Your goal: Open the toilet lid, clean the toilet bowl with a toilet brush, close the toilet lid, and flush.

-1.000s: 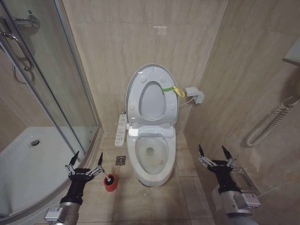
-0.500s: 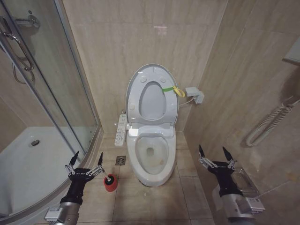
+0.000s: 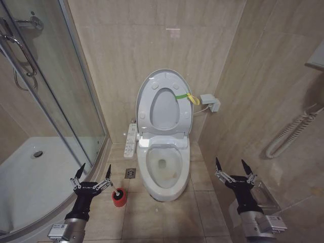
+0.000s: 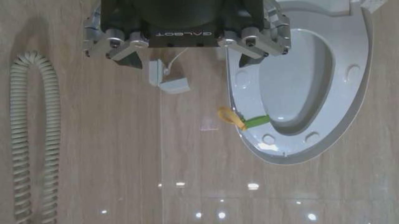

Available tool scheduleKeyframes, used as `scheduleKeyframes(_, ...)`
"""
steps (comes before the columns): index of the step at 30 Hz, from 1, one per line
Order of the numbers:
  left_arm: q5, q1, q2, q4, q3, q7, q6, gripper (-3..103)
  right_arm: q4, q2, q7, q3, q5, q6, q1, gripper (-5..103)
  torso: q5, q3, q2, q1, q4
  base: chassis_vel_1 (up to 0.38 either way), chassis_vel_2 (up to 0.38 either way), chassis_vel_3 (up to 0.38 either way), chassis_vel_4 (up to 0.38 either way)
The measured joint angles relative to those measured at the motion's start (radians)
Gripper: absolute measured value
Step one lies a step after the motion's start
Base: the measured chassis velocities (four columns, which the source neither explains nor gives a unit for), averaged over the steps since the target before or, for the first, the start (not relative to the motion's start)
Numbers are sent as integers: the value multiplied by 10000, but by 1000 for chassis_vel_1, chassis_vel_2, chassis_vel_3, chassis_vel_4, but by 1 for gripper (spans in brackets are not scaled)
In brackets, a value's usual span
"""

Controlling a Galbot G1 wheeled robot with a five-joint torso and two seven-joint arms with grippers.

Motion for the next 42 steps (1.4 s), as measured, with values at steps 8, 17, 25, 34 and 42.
scheduleKeyframes(8,0,0,0,0,0,0,0,100,71,38,21,-120,-18,-13,-93,100,0,0,0,0,0,0,0,0,0)
scheduleKeyframes(17,0,0,0,0,0,0,0,100,193,48,113,-123,-71,-108,-141,100,0,0,0,0,0,0,0,0,0)
scheduleKeyframes(25,0,0,0,0,0,0,0,100,272,63,153,-142,-108,-155,-204,100,0,0,0,0,0,0,0,0,0)
scheduleKeyframes(34,0,0,0,0,0,0,0,100,273,66,154,-145,-111,-155,-205,100,0,0,0,0,0,0,0,0,0)
scheduleKeyframes(42,0,0,0,0,0,0,0,100,273,66,154,-145,-111,-153,-204,100,0,0,0,0,0,0,0,0,0)
